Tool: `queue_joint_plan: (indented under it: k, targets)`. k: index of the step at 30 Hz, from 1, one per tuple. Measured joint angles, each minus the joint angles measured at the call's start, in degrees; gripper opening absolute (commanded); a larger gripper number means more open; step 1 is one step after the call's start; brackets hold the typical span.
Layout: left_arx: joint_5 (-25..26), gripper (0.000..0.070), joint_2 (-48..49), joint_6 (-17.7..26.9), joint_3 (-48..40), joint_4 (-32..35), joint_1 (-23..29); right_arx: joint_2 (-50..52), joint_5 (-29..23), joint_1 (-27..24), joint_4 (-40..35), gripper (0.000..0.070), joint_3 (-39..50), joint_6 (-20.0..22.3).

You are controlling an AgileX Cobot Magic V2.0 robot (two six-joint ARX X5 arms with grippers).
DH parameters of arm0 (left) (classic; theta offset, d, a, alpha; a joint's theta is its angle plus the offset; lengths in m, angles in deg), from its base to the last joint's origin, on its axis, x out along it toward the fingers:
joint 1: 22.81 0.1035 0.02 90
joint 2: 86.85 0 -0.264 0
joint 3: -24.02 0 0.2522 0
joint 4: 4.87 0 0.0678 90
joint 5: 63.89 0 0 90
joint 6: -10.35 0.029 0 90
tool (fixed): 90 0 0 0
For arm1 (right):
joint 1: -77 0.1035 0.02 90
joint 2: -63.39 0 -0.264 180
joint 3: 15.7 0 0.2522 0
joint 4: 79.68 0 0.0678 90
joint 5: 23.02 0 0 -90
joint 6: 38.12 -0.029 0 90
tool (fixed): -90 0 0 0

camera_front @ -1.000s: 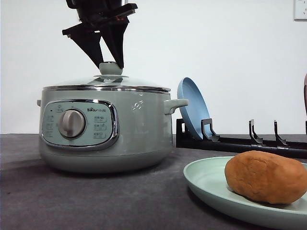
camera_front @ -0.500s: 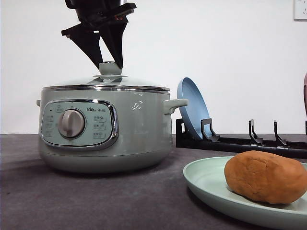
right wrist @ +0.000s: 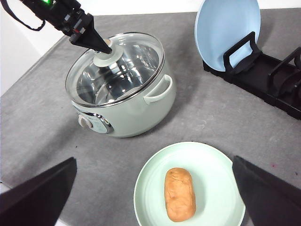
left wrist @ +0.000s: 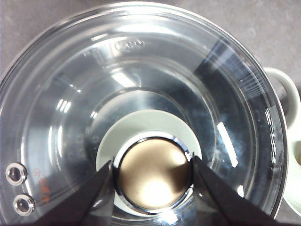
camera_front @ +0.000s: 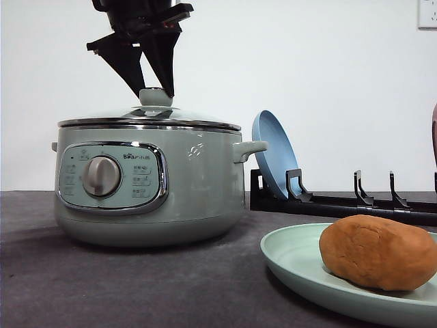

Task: Transfer potato from steamer to green plate

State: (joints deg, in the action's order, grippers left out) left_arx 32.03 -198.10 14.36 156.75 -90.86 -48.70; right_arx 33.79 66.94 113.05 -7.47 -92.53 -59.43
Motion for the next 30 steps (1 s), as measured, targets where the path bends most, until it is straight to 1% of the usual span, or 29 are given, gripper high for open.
queue_joint_plan:
  k: [14,16,19,22,26,27,28,30]
  targets:
    - [-0.01,0.0,-0.14,0.05,0.22,-0.22,0.0,0.0,0.02,0.0,0.0,0.0678,0.0,-0.07]
    - [0.01,0.0021,-0.14,0.16,0.22,-0.24,0.0,0.0,0.0,0.0,0.0,0.0678,0.0,-0.08]
    - [0.01,0.0142,-0.14,0.17,0.22,-0.24,0.0,0.0,0.0,0.0,0.0,0.0678,0.0,-0.12]
    - [-0.01,0.0289,-0.14,0.17,0.22,-0.22,0.0,0.0,0.0,0.0,0.0,0.0678,0.0,-0.14]
    - [-0.01,0.0555,-0.14,0.17,0.37,-0.28,0.0,0.0,0.0,0.0,0.0,0.0678,0.0,-0.14]
    - [-0.01,0.0602,-0.14,0.12,0.62,-0.06,0.0,0.0,0.0,0.0,0.0,0.0678,0.0,-0.14]
    - [-0.01,0.0637,-0.13,0.02,0.89,0.28,0.0,0.0,0.0,0.0,0.0,0.0678,0.0,-0.14]
    - [0.0,0.0672,-0.12,-0.24,1.16,1.07,0.0,0.0,0.0,0.0,0.0,0.0678,0.0,-0.14]
